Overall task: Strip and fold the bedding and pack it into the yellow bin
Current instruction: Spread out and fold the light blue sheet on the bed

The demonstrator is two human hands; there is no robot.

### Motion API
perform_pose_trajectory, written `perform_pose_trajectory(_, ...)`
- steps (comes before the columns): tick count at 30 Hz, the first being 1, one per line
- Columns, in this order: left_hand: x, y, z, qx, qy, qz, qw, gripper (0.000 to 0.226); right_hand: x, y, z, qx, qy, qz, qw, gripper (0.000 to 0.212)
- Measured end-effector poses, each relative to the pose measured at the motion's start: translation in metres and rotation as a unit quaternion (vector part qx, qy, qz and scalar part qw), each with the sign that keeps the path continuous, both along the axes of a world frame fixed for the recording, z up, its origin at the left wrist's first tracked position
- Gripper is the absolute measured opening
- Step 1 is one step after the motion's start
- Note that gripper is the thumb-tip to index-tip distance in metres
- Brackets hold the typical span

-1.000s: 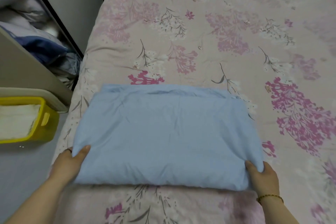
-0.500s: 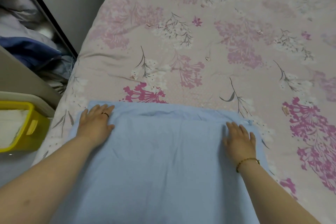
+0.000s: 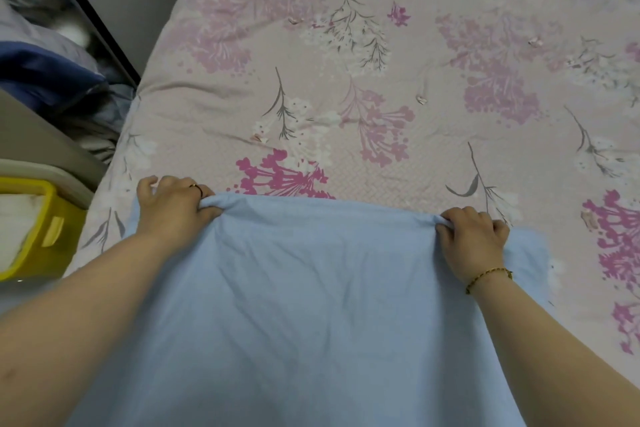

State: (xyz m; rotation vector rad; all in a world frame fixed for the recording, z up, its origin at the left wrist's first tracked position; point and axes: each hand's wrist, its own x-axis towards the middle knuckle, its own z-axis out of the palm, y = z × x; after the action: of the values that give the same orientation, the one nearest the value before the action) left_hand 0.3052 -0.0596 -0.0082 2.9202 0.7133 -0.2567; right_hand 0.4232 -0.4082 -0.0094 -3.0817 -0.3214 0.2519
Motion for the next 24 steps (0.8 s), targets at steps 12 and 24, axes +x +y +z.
perform_pose_trajectory(12, -0.026, -0.009, -0.016, -0.120, -0.105, 0.196, 0.968, 0.083, -0.089, 0.083, -0.017, 0.116, -0.096, 0.062, 0.987, 0.060)
perform_pose_trajectory(24, -0.150, -0.005, 0.017, -0.422, -0.024, 0.368, 0.828, 0.039, -0.178, 0.156, -0.058, 0.006, 0.150, 0.212, 0.966, 0.075)
